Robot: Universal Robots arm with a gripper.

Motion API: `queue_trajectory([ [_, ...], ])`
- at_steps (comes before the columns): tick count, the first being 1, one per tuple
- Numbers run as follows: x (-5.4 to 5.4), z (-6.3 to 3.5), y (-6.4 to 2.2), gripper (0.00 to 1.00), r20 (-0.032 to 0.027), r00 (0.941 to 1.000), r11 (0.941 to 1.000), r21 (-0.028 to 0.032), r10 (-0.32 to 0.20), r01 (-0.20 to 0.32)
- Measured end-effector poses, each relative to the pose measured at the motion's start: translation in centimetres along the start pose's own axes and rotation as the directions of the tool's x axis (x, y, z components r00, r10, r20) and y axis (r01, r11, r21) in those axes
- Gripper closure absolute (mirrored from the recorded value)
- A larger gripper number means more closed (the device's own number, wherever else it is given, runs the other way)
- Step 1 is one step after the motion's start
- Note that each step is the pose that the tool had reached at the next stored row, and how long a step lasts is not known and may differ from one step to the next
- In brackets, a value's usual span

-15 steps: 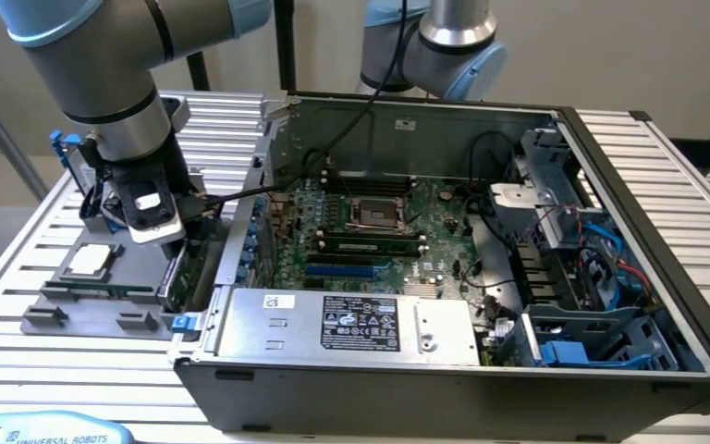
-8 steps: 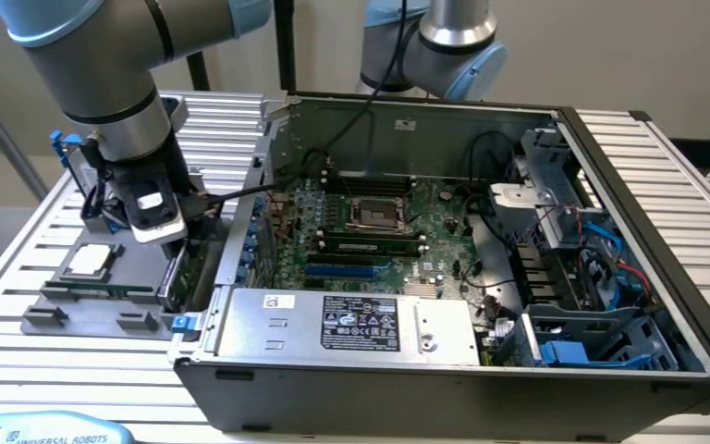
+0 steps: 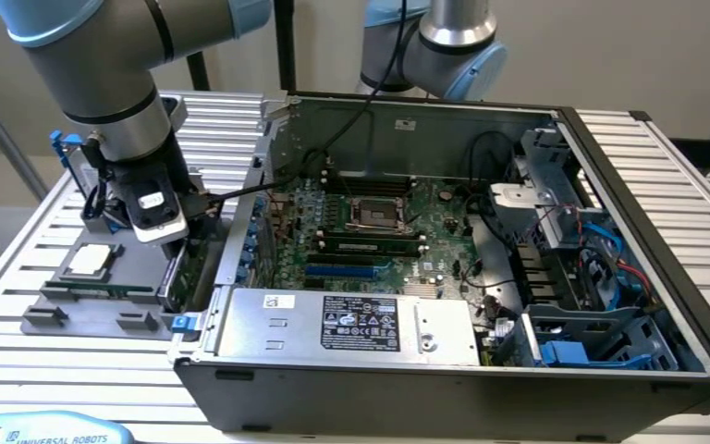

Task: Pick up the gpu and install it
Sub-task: 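Pick up the gpu and move the gpu toward the slot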

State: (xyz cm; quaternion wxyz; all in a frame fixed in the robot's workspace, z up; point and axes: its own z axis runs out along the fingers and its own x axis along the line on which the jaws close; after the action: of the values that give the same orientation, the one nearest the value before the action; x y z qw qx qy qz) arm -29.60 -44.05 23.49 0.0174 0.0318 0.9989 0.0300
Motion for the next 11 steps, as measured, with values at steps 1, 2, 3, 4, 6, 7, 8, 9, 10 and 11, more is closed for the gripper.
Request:
queue_trajectory([
  [1,0.0,0.0,0.0,0.73,0.0001,1.0,1.0,-0.0001,0.0,0.0],
  [2,-0.01,-0.01,0.01,0.73,0.0003,1.0,1.0,-0.0004,0.0,0.0],
  [3,-0.01,-0.04,0.01,0.73,0.0003,1.0,1.0,-0.0003,0.0,0.0],
  [4,-0.01,-0.09,0.01,0.73,0.0001,1.0,1.0,-0.0001,0.0,0.0],
  [6,-0.01,-0.18,0.01,0.73,0.0,1.0,1.0,-0.0002,0.0,0.0],
  [7,-0.01,-0.23,0.01,0.73,0.0,1.0,1.0,-0.0003,0.0,0.0],
  [8,-0.01,-0.28,0.02,0.73,-0.0001,1.0,1.0,-0.0003,0.0,0.0],
  [9,-0.01,-0.35,0.02,0.73,0.0,1.0,1.0,-0.0004,0.0,0.0],
  [10,-0.01,-0.43,0.03,0.73,0.0,1.0,1.0,-0.0004,0.0,0.0],
  [11,-0.02,-0.52,0.03,0.73,0.0,1.0,1.0,-0.0005,0.0,0.0],
])
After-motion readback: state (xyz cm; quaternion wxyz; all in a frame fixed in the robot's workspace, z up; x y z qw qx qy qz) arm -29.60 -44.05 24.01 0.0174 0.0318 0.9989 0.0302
